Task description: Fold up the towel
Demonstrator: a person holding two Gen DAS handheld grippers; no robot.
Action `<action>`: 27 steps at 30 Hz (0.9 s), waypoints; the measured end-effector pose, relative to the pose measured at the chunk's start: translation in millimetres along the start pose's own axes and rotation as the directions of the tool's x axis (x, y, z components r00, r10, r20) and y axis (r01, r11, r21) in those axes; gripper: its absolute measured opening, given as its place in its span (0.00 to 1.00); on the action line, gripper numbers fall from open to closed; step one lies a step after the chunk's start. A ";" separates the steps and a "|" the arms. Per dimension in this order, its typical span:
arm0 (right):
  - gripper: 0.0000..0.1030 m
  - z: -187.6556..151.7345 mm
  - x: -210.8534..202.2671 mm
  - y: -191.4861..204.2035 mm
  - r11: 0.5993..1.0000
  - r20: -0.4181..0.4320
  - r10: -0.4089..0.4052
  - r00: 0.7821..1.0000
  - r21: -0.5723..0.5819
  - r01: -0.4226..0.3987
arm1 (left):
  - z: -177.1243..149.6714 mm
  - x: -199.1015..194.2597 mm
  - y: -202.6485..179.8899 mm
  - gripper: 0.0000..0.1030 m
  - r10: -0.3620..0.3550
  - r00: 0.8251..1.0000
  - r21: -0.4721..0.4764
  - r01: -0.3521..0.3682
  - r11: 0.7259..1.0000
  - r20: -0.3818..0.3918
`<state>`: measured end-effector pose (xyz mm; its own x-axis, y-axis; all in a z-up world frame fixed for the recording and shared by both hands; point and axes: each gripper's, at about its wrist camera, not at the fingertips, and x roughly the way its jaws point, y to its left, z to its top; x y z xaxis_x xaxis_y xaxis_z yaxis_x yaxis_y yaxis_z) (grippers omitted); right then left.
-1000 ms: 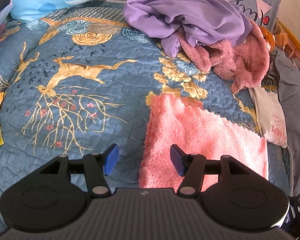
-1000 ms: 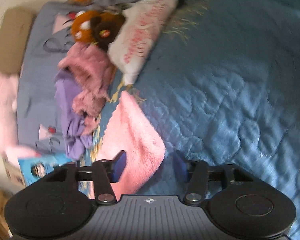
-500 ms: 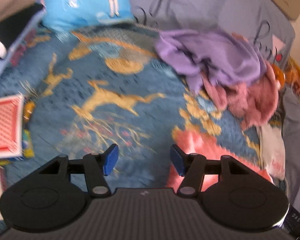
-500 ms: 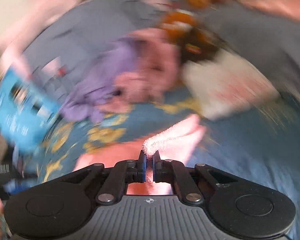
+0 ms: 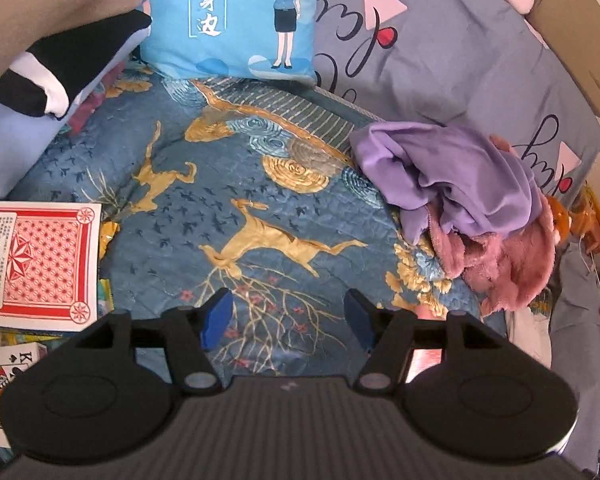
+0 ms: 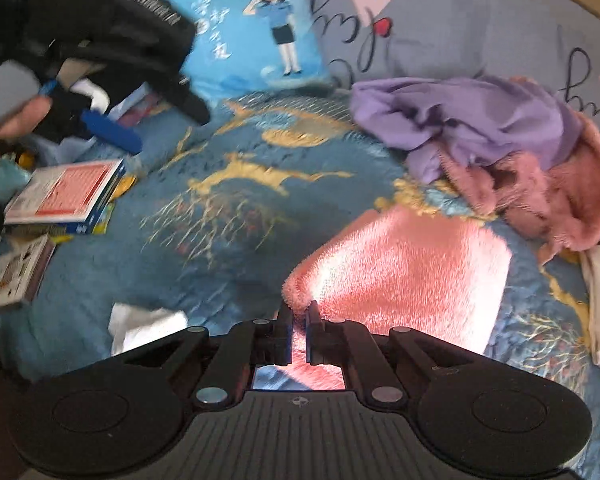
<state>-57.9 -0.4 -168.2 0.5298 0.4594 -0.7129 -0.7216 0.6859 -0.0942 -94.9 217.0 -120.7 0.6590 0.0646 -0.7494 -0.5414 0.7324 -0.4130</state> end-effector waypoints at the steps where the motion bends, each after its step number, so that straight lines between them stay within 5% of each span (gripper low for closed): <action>1: 0.06 0.2 0.6 2.4 1.000 -0.003 -0.005 1.000 -0.016 0.005 | -0.5 0.7 -0.5 0.64 -0.004 1.000 0.001 0.004 1.000 -0.005; 12: 0.22 -0.3 -3.2 9.6 0.995 -0.011 0.038 0.999 -0.092 -0.038 | -7.6 13.0 -7.2 0.69 0.012 0.999 0.044 -0.010 0.999 -0.050; 19: 0.33 -1.6 -40.1 -39.3 0.998 0.065 -0.039 0.997 0.053 0.036 | -16.1 32.3 -16.8 0.69 0.026 0.992 0.090 -0.015 0.996 -0.121; 27: 0.34 -20.2 -48.0 -79.7 0.975 0.023 -0.100 0.995 0.203 0.093 | -35.9 61.1 -31.4 0.69 0.087 0.968 0.180 -0.044 0.983 -0.238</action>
<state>-34.9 -88.4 -140.6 0.6093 0.4015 -0.6838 -0.5636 0.8259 -0.0172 -56.4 173.6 -172.0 0.4667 -0.0352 -0.8837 -0.4665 0.8391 -0.2798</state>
